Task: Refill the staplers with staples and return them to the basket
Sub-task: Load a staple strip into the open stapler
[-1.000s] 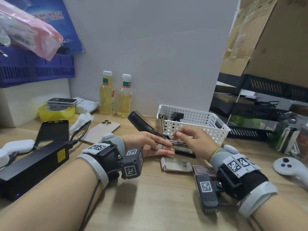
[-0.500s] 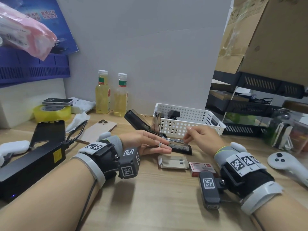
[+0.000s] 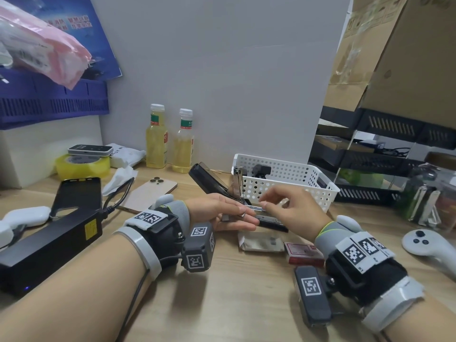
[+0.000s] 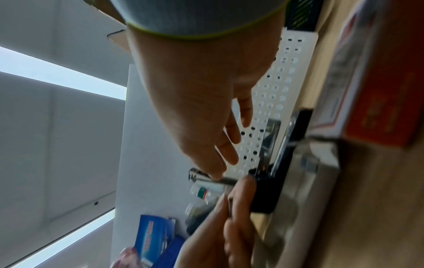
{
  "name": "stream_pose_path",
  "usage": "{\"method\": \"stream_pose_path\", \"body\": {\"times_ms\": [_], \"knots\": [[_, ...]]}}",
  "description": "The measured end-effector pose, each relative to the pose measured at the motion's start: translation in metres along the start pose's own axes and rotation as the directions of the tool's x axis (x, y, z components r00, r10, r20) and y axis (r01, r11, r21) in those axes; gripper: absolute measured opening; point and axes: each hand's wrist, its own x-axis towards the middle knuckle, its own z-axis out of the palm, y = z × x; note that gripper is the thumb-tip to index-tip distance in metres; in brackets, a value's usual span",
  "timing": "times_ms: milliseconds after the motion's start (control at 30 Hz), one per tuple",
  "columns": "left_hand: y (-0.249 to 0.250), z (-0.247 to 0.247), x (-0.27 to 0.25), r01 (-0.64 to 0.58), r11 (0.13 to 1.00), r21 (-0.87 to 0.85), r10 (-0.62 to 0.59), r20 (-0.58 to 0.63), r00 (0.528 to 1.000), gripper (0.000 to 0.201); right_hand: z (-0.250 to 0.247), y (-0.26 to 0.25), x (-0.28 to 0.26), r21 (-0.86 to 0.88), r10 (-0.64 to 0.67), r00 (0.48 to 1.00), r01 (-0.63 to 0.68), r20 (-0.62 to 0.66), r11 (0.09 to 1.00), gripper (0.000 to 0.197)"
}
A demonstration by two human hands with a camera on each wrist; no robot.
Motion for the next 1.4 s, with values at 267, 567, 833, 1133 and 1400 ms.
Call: {"method": "stream_pose_path", "body": {"times_ms": [267,567,833,1133,1400], "knots": [[-0.006,0.003,0.012,-0.015,1.0,0.007,0.016,-0.058,0.998,0.034,0.023,-0.022,0.0,0.038,0.006,0.997,-0.01,0.082,0.999,0.012],[0.005,-0.012,-0.003,0.083,0.985,-0.15,-0.074,0.063,0.995,0.042,0.011,0.003,0.009,0.017,0.113,0.987,-0.111,-0.11,0.994,0.009],[0.004,-0.011,-0.002,0.076,0.991,-0.108,-0.067,0.089,0.994,0.048,0.025,0.01,0.022,-0.004,0.203,0.979,-0.203,-0.001,0.979,0.006],[0.003,-0.017,0.002,0.07,0.991,-0.113,-0.057,0.112,0.992,0.045,0.028,0.012,0.024,-0.01,0.188,0.981,-0.188,0.04,0.982,0.007],[0.003,-0.016,0.0,0.059,0.989,-0.139,-0.043,0.117,0.992,0.045,0.027,0.013,0.021,-0.053,0.211,0.976,-0.208,0.058,0.977,0.006]]}}
